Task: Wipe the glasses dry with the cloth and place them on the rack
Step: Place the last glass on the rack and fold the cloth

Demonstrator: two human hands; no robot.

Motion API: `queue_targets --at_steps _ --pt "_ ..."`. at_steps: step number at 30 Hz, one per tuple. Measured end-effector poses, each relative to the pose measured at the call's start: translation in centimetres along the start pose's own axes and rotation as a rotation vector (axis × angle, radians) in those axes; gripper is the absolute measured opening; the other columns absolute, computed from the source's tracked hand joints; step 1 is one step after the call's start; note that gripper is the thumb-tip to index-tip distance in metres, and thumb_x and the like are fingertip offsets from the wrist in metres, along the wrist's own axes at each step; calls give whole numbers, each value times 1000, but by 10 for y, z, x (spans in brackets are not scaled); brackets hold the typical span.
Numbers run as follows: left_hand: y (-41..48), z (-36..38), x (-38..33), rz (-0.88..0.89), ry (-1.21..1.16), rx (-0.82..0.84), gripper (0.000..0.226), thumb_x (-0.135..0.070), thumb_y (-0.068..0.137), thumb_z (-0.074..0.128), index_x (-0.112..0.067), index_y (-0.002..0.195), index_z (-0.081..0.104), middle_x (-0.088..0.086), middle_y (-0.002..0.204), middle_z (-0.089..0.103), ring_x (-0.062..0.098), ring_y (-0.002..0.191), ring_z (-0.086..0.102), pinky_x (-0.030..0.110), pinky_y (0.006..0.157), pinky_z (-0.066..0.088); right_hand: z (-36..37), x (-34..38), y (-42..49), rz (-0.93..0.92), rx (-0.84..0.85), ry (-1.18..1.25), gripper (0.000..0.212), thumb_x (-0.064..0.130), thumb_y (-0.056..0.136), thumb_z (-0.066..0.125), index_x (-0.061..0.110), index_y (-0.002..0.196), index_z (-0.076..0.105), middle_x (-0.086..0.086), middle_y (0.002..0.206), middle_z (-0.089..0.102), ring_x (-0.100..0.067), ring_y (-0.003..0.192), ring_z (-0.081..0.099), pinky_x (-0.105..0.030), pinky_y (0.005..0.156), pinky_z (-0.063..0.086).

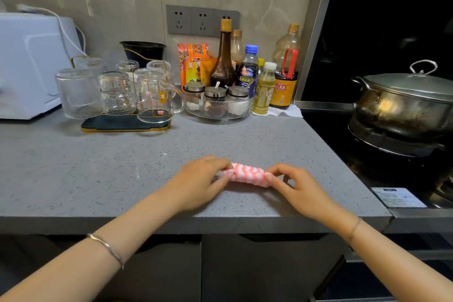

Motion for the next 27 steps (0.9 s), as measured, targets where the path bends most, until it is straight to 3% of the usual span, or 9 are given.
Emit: queue_targets --at_steps 2,4,7,12,15,17,19,23,27 --pt "5 -3 3 -74 -179 -39 15 -35 100 45 -29 97 58 -9 92 64 9 84 58 31 78 49 -4 -3 4 105 -37 175 13 25 93 58 23 88 70 8 83 72 -16 78 66 -27 74 50" --pt "15 1 10 -149 -335 -53 16 -32 99 49 -26 92 61 -8 85 66 9 79 59 31 77 48 -4 -10 9 215 -53 264 11 19 92 60 15 90 71 3 74 71 -1 62 62 -11 60 45" --pt "30 9 24 -268 -425 -49 23 -31 98 53 -15 94 69 2 91 72 18 86 65 33 80 49 -3 -21 14 336 -78 305 11 12 91 62 4 92 69 -1 64 65 2 44 51 -6 46 37" --pt "41 19 39 -377 -326 -59 24 -34 94 60 -14 95 72 3 97 71 18 90 63 33 81 49 -4 -27 27 317 -80 49 10 14 88 66 7 83 72 1 73 65 -1 63 53 -6 54 41" --pt "41 23 45 -407 -327 -55 31 -43 92 61 -14 88 72 3 88 69 16 82 60 30 73 45 -3 -28 31 282 -25 -108 15 17 89 64 17 74 66 8 68 62 -1 63 52 -18 58 40" --pt "41 26 45 -389 -349 5 46 -55 90 56 -12 77 68 8 76 65 16 71 56 30 68 41 -2 -29 34 304 19 -120 17 25 91 62 16 77 67 7 68 62 -2 64 52 -16 56 39" --pt "42 29 42 -358 -325 98 47 -59 85 61 -13 80 65 5 77 62 15 70 54 30 66 40 0 -28 36 332 72 -92 29 40 89 63 11 84 69 0 73 63 -7 67 53 -16 59 39" --pt "42 29 29 -289 -309 170 33 -43 82 73 -20 90 51 -6 77 51 11 69 45 27 61 36 9 -20 38 297 214 -187 40 44 81 71 15 107 63 4 88 56 -7 75 50 -14 61 39" --pt "37 26 20 -270 -523 141 36 -31 81 77 -21 93 45 -4 78 54 11 67 47 22 59 39 13 -16 41 283 268 -162 30 38 81 73 19 102 62 3 91 59 -5 73 49 -16 61 37"
Point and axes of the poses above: each hand's wrist, its own y-axis towards the middle knuckle, its own z-axis out of the palm, x = y × z, the point moved 8 cm from there along y, towards the middle knuckle
